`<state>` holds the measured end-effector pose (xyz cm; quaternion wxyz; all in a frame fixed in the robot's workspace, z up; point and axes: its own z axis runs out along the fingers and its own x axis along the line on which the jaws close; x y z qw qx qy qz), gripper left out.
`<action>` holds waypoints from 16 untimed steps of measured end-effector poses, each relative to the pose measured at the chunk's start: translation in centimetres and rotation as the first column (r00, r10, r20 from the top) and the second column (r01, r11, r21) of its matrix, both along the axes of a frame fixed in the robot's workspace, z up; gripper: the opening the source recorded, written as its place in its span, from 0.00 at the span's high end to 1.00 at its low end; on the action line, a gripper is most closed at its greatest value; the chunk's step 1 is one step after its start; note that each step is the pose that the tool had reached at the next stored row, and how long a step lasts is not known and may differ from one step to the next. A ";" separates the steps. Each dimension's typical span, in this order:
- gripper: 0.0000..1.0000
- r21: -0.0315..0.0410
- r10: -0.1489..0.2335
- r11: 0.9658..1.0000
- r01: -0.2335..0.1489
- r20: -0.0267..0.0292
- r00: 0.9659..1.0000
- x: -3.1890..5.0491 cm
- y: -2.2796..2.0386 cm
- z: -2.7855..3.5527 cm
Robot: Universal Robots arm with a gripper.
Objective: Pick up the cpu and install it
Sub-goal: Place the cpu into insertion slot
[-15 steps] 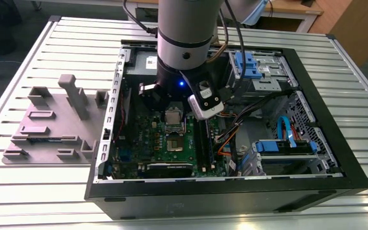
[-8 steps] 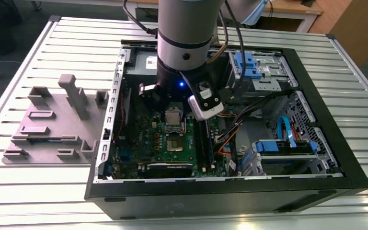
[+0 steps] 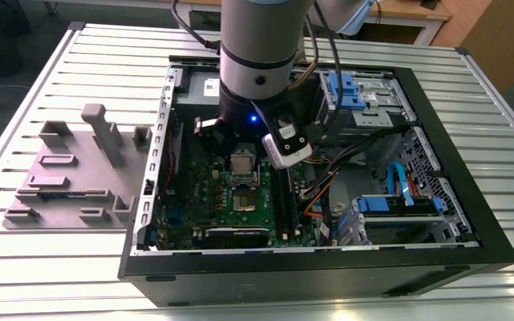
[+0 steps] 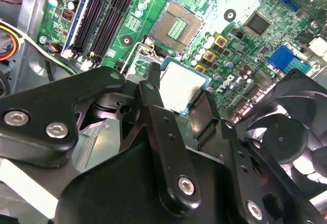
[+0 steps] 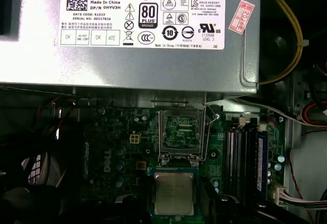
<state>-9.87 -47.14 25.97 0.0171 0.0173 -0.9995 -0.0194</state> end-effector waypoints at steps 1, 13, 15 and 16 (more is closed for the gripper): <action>0.53 0.000 0.000 1.000 0.000 0.000 1.000 -0.01 0.00 -0.05; 0.53 0.000 -0.001 1.000 0.001 0.004 1.000 -0.30 -0.36 -1.17; 0.53 0.000 -0.001 1.000 0.001 0.004 1.000 -0.30 -0.47 -1.29; 0.53 0.000 -0.001 1.000 0.001 0.004 1.000 -0.30 -0.49 -1.33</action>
